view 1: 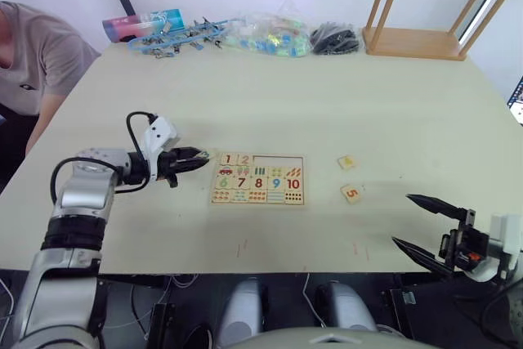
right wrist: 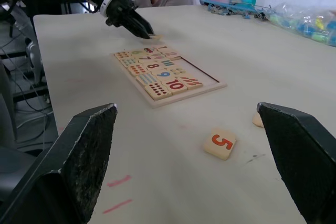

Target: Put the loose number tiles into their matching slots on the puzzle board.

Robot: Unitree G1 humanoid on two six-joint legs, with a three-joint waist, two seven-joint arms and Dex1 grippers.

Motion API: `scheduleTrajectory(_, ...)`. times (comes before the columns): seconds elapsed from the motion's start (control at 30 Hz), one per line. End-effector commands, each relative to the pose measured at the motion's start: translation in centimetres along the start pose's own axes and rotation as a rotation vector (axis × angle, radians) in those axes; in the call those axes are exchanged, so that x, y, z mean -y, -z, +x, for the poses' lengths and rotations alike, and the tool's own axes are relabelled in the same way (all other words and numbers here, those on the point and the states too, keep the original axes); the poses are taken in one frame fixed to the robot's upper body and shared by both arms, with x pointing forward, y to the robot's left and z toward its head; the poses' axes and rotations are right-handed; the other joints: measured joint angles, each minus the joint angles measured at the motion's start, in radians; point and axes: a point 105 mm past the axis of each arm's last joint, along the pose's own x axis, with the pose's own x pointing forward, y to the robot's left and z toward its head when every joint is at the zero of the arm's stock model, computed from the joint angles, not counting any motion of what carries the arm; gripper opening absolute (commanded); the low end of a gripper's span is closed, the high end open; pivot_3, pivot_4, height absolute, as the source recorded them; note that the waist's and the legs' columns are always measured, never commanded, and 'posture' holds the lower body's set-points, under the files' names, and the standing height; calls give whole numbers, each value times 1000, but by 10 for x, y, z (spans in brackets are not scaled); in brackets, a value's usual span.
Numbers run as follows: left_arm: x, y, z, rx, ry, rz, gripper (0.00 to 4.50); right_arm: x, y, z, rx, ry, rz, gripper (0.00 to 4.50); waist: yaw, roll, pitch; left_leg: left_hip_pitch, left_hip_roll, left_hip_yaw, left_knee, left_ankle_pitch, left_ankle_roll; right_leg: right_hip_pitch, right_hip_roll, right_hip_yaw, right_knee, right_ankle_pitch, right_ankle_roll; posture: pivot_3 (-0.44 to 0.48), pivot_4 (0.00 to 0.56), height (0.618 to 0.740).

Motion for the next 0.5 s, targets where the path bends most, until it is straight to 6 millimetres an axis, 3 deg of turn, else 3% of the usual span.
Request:
scheduleTrajectory(0.03, -4, -21, -1, 18, 58, 99, 916, 0, -9, 4, 36, -7, -35, 4500, 0, 0, 0, 0, 0, 0, 0, 0, 0, 0, 0, 0, 0, 0, 0, 0, 150, 737)
scheduleTrajectory(0.23, 10, -47, 18, 8, 253, 227, 916, -1, -8, 8, 52, 13, -42, 4500, -1, -1, 1, -1, 0, 0, 0, 0, 0, 0, 1, 0, 0, 0, 0, 0, 150, 737)
scheduleTrajectory(0.5, 27, -65, 49, -70, 434, 355, 916, -1, -5, 7, 52, 33, -56, 4500, -1, -1, 2, -2, -1, 0, 1, 0, 0, 0, 2, 0, 0, 0, 1, 0, 150, 737)
